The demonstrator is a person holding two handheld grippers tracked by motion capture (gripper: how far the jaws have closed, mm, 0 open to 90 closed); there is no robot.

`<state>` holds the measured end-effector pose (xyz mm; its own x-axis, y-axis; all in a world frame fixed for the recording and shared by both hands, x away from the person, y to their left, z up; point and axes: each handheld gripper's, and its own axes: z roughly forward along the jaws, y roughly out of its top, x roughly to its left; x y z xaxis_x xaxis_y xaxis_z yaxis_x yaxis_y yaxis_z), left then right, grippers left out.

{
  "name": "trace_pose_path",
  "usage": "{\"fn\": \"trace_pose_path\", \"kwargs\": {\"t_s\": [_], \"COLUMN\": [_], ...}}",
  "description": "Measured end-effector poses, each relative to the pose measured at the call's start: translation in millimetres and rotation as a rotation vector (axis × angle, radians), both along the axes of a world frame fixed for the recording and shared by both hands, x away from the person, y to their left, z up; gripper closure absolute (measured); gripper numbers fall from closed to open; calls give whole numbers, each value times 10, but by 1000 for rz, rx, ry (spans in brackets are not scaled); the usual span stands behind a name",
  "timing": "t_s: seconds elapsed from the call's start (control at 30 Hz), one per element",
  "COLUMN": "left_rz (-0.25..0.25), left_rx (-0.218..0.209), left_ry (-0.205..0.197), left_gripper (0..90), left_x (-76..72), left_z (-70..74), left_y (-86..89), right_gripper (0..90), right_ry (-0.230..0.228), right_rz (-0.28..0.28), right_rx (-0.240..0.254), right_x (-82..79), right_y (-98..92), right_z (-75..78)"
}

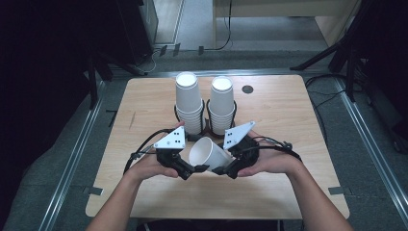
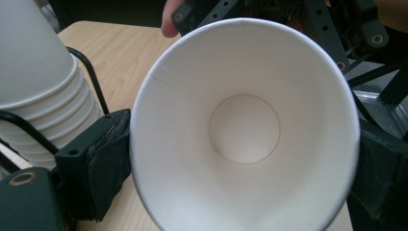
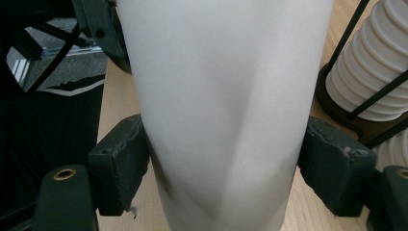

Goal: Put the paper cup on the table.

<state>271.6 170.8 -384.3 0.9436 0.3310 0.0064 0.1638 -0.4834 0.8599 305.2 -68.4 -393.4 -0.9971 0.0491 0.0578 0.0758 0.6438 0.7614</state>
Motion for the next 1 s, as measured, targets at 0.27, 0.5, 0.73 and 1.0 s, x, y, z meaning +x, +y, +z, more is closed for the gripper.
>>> {"fn": "trace_pose_path", "kwargs": {"t_s": [0.27,0.5,0.73,1.0], "left_rz": [16,22,28,45], "left_rx": [-19,-31,-52,-84], "left_ry": [1,0,-3,-1], "left_gripper": [71,71,73,73], "left_x": [1,0,-5,-1], "left_z": [33,47,79,116], "left_y": [49,63,104,157], "right_gripper": [237,241,249,258], "right_ry": [2,-6,-12,-17], "right_rz": [-15,-25,-41,-53], "right_rx": [35,66,109,124], "right_x": [16,15,24,21], "right_y": [-94,-141,-219,-292], "right_z": [-15,-29,-32,-44]}}
